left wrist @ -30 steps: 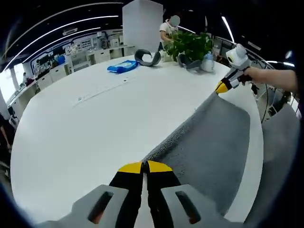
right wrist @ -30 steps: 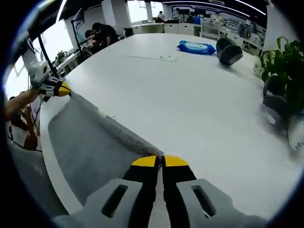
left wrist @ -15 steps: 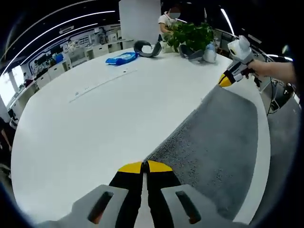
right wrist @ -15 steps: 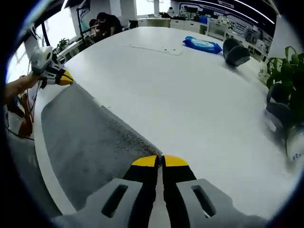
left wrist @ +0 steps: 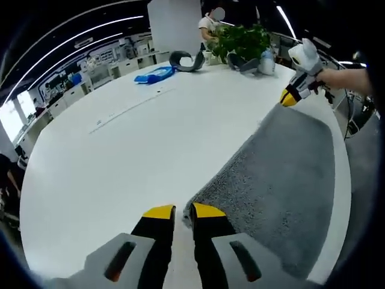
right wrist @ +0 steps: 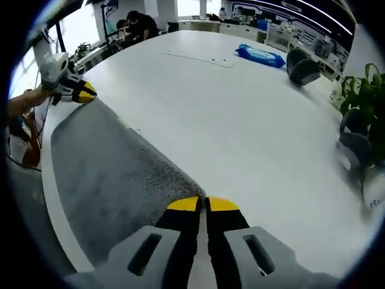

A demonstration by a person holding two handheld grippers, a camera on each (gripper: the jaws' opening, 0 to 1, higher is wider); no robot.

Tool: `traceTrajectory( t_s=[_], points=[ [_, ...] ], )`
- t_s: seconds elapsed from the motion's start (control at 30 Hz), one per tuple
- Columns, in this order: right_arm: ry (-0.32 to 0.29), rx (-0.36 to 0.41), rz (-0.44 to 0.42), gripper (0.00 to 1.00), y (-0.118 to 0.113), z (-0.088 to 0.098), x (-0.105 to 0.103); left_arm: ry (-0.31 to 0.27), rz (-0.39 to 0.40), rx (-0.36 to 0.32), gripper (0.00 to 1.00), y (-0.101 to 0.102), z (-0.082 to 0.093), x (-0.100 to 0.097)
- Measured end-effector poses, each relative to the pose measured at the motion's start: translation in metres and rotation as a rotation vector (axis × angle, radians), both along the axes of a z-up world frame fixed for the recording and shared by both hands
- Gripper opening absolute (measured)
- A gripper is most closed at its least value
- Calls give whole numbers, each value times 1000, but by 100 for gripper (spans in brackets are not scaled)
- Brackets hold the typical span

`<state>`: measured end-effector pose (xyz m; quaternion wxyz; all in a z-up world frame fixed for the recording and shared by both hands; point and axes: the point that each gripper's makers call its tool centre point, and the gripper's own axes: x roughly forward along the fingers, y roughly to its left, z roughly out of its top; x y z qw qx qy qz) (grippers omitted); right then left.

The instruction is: Fold the towel on the table until its edges align and the towel forms a compact rectangular stack.

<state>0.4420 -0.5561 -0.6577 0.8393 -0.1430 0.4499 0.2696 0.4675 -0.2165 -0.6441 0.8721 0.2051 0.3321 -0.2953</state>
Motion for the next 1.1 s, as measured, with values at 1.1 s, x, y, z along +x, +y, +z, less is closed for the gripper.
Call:
traceTrajectory(
  t_s=[1.1],
  points=[
    [-92,220,-21,18,34,30,-54,15,-126,-341,17,-81,45,-92]
  ],
)
